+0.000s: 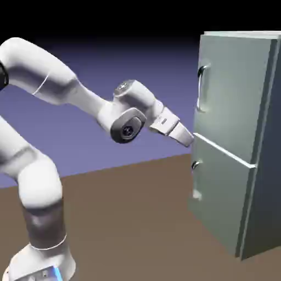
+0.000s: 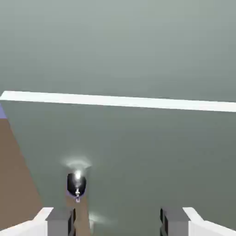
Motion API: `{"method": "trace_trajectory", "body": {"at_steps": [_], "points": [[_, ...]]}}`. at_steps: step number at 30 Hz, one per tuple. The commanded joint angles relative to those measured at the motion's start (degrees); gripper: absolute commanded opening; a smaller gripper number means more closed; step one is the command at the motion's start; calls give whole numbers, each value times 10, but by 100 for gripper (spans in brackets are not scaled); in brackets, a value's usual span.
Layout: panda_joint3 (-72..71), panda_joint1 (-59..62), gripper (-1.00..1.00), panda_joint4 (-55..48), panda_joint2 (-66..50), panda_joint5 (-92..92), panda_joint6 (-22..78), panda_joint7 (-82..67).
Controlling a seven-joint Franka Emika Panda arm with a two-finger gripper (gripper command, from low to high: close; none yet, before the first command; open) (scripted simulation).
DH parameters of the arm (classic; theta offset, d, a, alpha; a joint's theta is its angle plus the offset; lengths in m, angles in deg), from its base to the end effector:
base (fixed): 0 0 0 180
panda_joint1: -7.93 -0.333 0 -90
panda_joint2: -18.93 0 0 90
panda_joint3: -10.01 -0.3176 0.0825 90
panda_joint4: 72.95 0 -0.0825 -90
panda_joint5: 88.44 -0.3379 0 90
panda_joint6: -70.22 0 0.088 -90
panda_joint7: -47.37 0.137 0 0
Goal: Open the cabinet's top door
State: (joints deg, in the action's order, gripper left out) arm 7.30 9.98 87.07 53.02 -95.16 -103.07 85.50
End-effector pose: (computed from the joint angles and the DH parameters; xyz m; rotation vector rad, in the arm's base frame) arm 0.3725 -0.0031 0.4823 -2.4452 0.9780 -1.0736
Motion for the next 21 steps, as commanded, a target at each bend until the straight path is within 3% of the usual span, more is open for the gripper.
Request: {"method": "trace_trajectory", "body": {"at_steps": [1, 21], "points": [[-10, 10, 0, -4, 5, -25, 3, -16], [-211, 213, 0, -77, 111, -523, 55, -336]]}}
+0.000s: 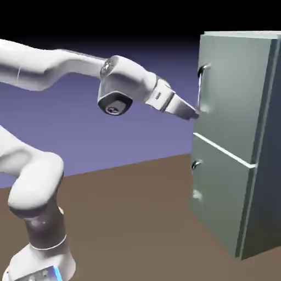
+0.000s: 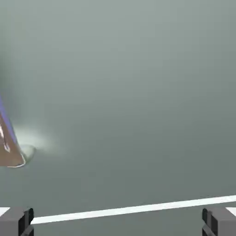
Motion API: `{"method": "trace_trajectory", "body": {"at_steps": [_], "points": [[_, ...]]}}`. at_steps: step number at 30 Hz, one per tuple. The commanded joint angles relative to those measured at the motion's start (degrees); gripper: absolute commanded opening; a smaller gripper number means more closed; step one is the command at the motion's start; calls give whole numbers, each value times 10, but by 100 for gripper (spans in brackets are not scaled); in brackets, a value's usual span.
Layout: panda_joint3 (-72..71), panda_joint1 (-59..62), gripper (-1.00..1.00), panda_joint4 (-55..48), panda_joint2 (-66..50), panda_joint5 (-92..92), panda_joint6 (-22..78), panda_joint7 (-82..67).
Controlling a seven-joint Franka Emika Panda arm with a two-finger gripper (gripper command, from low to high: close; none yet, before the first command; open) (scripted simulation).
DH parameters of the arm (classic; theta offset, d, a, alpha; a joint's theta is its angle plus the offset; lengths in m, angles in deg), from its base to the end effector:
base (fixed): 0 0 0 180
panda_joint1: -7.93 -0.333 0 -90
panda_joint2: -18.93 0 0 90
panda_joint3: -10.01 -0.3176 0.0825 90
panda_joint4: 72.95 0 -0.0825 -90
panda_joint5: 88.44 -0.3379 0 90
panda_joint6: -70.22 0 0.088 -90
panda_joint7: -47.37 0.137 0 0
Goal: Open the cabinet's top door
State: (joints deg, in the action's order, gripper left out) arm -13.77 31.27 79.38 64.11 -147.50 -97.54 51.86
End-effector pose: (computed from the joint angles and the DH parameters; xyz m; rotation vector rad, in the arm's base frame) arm 0.3450 -0.0178 0.5669 -2.1414 1.0534 -1.3222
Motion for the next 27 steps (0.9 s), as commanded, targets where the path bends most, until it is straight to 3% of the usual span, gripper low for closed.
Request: {"method": "trace_trajectory", "body": {"at_steps": [1, 27], "points": [[-10, 10, 0, -4, 5, -25, 3, -16], [-271, 274, 0, -99, 143, -673, 71, -433]]}}
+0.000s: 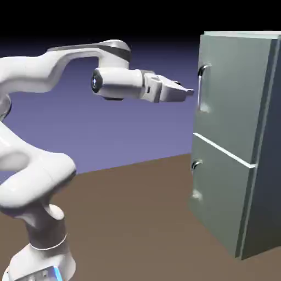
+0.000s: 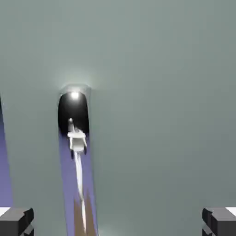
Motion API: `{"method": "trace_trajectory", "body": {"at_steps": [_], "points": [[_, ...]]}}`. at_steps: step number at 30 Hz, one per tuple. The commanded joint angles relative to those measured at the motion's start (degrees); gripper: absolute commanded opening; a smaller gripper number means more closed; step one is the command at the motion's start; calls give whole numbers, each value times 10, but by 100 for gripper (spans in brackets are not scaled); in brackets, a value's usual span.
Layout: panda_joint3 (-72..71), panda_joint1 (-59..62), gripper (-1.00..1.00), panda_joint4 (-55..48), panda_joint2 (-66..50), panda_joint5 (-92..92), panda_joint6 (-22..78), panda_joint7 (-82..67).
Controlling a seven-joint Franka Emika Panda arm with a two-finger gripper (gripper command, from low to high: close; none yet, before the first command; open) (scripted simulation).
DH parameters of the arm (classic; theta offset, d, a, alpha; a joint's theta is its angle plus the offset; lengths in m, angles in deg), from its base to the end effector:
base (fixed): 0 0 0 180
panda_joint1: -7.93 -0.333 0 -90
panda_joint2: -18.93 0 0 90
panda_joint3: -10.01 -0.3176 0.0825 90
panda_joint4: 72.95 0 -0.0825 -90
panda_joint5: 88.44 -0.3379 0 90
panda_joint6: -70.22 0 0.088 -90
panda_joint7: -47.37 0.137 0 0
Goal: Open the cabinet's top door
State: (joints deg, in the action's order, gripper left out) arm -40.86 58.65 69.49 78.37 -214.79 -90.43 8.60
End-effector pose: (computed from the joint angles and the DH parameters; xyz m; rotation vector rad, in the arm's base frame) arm 0.3619 0.0576 0.5685 -1.8264 0.8572 -1.6903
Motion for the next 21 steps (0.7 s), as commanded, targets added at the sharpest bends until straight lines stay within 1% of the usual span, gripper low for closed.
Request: {"method": "trace_trajectory", "body": {"at_steps": [1, 7, 9, 14, 15, 16, 21], "points": [[-10, 10, 0, -4, 5, -25, 3, -16], [-70, 71, 0, -26, 37, -174, 18, -112], [-76, 77, 0, -28, 40, -190, 20, -122], [-132, 177, 0, -103, 12, -216, 37, -130], [-132, 177, -100, -103, 12, -216, 37, -130], [-132, 177, -100, -103, 12, -216, 37, -130], [-40, 87, -100, -1, 10, -162, 157, -147]]}}
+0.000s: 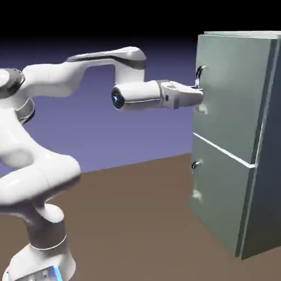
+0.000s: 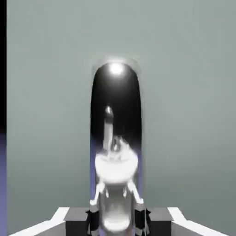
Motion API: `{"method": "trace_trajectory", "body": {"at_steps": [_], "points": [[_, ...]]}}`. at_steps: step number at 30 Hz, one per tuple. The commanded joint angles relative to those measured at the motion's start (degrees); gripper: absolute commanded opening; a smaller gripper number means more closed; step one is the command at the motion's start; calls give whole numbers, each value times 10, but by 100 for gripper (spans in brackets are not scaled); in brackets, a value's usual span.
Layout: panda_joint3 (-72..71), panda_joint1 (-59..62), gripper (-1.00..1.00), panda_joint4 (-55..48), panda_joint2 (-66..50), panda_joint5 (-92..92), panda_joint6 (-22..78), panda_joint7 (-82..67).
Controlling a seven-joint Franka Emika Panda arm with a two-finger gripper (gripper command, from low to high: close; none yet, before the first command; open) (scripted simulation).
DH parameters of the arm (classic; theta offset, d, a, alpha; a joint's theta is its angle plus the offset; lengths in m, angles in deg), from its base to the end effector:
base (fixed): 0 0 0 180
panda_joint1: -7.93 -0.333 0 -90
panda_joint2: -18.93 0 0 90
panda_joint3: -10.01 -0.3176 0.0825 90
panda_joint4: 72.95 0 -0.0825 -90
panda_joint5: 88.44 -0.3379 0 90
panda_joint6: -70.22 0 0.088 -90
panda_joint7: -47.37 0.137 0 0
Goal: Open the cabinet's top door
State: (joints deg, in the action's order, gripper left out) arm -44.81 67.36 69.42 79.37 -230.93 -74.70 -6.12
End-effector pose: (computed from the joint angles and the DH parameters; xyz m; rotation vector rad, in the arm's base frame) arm 0.4006 0.0620 0.5470 -1.7650 0.6352 -1.6975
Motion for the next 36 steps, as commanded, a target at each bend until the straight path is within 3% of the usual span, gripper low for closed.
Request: {"method": "trace_trajectory", "body": {"at_steps": [1, 10, 18, 25, 36], "points": [[20, -15, -100, 19, 0, 14, 24, -2], [203, -89, -100, 136, 2, 173, 249, -19], [356, -78, -100, 159, -46, 338, 448, -51], [471, -51, -100, 108, -156, 492, 622, -102], [574, -42, -100, -73, -384, 679, 851, -185]]}}
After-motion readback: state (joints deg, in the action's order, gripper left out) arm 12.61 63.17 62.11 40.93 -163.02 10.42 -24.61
